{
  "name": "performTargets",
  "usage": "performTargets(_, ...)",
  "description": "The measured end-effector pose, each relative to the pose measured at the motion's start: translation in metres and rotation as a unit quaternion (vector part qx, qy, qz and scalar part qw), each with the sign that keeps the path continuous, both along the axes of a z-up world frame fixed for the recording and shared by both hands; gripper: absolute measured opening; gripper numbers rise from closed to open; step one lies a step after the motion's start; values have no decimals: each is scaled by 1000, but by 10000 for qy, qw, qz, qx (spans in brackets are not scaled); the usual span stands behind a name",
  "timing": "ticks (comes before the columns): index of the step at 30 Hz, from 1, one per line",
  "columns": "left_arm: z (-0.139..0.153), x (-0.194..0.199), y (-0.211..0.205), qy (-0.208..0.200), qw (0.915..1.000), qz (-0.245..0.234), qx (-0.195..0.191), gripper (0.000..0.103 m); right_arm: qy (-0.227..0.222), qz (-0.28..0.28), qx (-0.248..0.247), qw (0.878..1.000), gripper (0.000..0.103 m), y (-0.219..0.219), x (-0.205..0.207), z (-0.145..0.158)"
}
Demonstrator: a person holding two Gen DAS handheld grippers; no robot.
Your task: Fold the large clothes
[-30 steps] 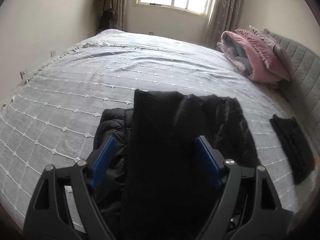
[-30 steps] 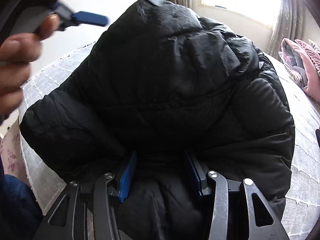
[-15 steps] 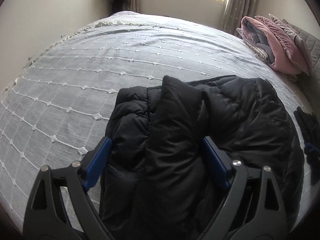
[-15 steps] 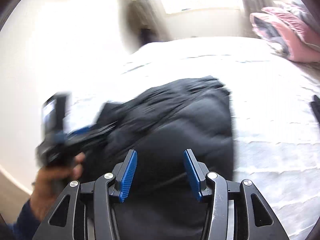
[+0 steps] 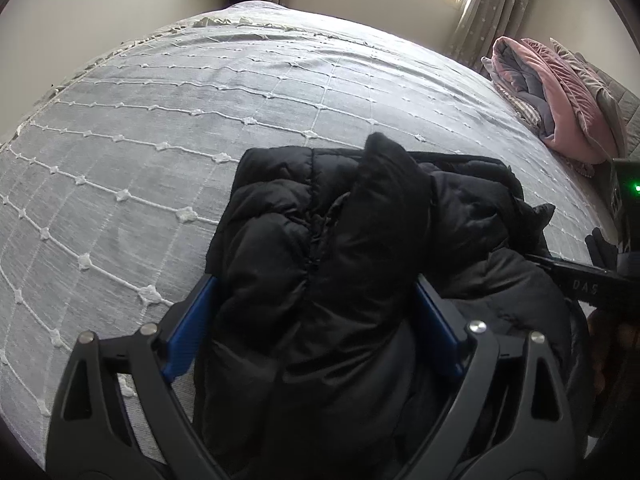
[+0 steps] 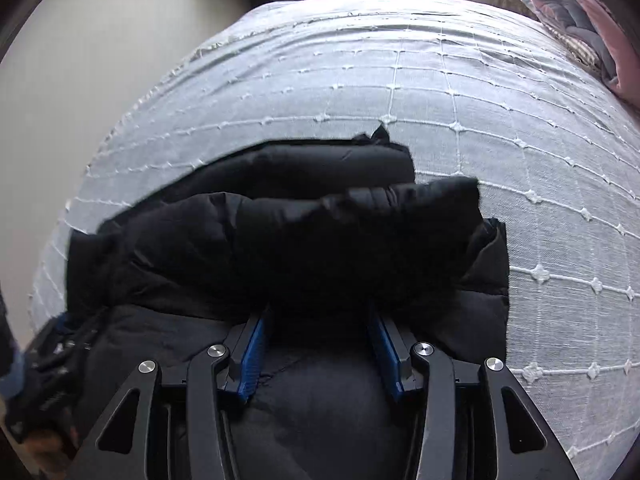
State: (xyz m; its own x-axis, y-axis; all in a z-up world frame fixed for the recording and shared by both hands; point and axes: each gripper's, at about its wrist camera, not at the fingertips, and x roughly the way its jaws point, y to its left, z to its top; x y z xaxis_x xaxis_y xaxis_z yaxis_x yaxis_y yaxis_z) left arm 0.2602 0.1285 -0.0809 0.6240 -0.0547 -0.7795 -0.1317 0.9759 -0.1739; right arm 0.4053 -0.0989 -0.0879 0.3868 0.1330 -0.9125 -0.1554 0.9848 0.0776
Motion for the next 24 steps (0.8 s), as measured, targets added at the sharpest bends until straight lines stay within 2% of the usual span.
performTargets(8,-1,-2,-4,-8,9999,-27,101,94,-155,-144,-98,9997,49,-8,-3,-12)
performTargets(10,2,-5,-2,-57,9999,-54,81,94,-346,-140,-188,9991,50,-4,-18,1)
performTargets(12,9,-12,-3,-109,9996,-98,227,94,-523,-150,-241,9982,53,-6,-36,18)
performTargets(13,14,-16,-3,-175,9992,-141,332,94,-615,-160,-158,9979,56,-10,-46,27)
performTargets(15,21,-24,-2,-270,9984,-167,470,94,-799,-278,140,9963,74,-24,-77,49)
performTargets(17,26,-31,4,-238,9990,-180,338,94,-903,-402,432,9942,79,-39,-102,61)
performTargets(20,33,-48,16,-233,9994,-248,15,94,-848,-636,896,9903,80,-65,-134,62)
performTargets(24,30,-68,24,-150,9988,-398,-256,94,-698,-1032,1464,9813,80,-93,-151,43)
